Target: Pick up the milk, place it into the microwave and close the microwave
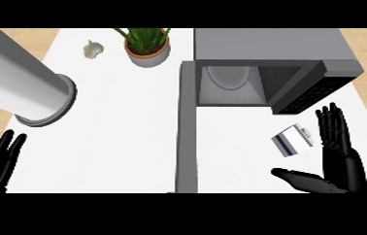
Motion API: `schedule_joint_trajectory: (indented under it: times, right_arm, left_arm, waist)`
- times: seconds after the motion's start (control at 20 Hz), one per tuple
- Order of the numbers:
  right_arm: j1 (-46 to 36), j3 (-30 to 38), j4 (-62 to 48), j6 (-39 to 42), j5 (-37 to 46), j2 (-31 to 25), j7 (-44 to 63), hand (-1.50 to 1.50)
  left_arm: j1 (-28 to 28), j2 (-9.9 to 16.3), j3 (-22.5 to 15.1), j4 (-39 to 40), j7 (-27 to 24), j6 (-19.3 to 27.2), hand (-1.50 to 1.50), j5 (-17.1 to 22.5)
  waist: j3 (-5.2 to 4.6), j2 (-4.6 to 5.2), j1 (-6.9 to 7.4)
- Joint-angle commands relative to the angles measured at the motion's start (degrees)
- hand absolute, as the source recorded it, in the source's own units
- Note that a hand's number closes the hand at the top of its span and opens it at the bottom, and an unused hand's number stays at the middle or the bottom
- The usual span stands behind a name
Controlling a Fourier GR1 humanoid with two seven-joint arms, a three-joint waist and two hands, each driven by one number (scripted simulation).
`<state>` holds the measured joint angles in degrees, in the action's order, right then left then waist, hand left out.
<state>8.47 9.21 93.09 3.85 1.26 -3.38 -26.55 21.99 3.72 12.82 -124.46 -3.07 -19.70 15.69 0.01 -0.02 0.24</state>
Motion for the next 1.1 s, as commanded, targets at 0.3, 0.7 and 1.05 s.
schedule_joint_trajectory:
  times: [0.3, 0.7, 1.05]
  right_arm:
    - [-3.4, 6.5, -15.6, 1.7, -0.4, -5.5, -9.3, -1.50]
    - [-12.4, 7.3, -33.6, 3.4, 1.3, -8.9, -14.7, -1.50]
    - [-18.0, 8.9, -50.1, 1.9, 3.5, -11.0, -24.4, -1.50]
  left_arm:
    - [0.3, -1.6, 1.6, 0.6, 0.1, -2.2, -1.50, 0.0]
    - [0.4, -3.6, 0.3, 1.5, -1.5, -3.0, -1.50, -2.6]
    - [1.8, 0.7, 7.1, 2.2, -1.6, -7.1, -1.50, 5.2]
  waist:
    - [0.00, 0.00, -0.08]
    - [0.01, 0.06, 0.16]
    - [0.03, 0.09, 0.46]
